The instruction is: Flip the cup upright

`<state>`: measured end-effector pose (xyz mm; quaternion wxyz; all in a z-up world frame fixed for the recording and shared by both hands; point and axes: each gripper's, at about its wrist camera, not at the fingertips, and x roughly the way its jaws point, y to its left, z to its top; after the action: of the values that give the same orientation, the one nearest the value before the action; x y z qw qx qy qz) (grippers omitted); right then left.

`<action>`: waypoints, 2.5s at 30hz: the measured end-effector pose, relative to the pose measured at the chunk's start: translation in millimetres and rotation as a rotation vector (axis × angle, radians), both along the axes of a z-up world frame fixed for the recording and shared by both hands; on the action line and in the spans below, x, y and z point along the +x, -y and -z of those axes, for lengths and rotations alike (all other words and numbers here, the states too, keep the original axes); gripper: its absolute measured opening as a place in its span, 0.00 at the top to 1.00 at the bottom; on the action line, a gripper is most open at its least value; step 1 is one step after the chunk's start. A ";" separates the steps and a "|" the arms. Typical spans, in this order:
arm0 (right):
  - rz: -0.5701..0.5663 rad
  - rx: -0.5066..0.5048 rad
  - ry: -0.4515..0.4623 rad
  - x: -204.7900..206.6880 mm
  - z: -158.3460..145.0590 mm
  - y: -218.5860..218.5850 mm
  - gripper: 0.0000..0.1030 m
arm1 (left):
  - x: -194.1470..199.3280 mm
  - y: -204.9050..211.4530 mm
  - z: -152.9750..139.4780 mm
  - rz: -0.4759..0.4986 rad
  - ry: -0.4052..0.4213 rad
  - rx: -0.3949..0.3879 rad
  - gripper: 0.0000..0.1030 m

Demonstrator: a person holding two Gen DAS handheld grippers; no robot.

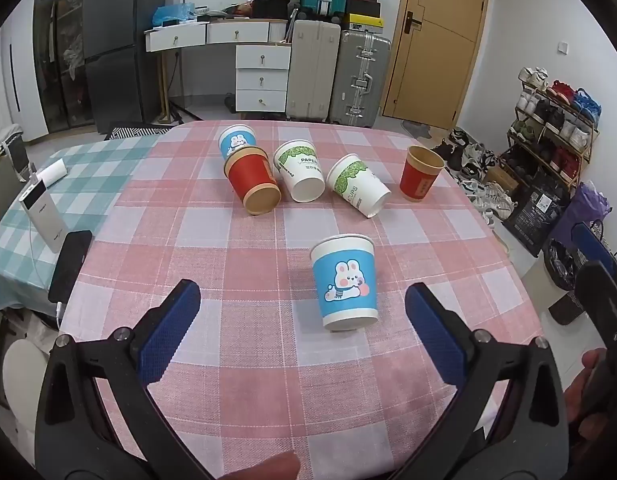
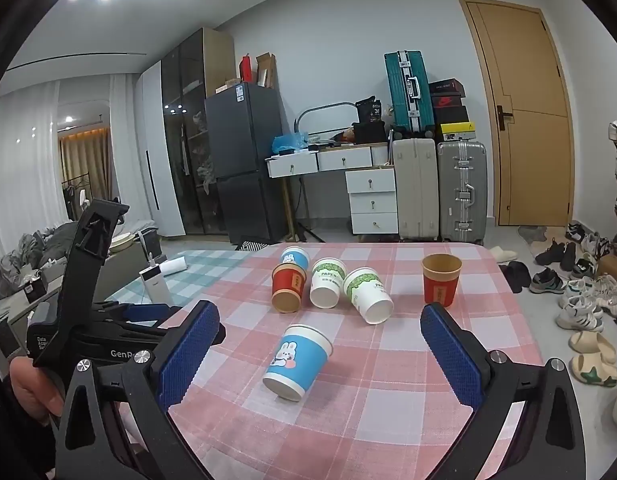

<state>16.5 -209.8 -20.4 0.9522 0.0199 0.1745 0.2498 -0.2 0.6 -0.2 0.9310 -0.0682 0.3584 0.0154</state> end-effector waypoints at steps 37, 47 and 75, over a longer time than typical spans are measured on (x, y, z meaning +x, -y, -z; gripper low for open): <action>-0.007 0.023 -0.022 4.2 0.9 -0.6 0.00 | 3.6 -9.7 12.3 0.004 -0.025 -0.010 0.01; -0.007 0.024 -0.023 5.6 0.2 -0.9 0.00 | 4.1 -10.0 13.4 0.004 -0.028 -0.008 0.01; 0.000 0.040 -0.040 3.6 4.0 5.0 0.00 | 3.1 -4.2 10.5 0.001 -0.034 -0.004 0.01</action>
<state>20.1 -214.8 -24.4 0.9480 0.0441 0.1883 0.2526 2.9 4.8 -10.7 0.9246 -0.0697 0.3743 0.0152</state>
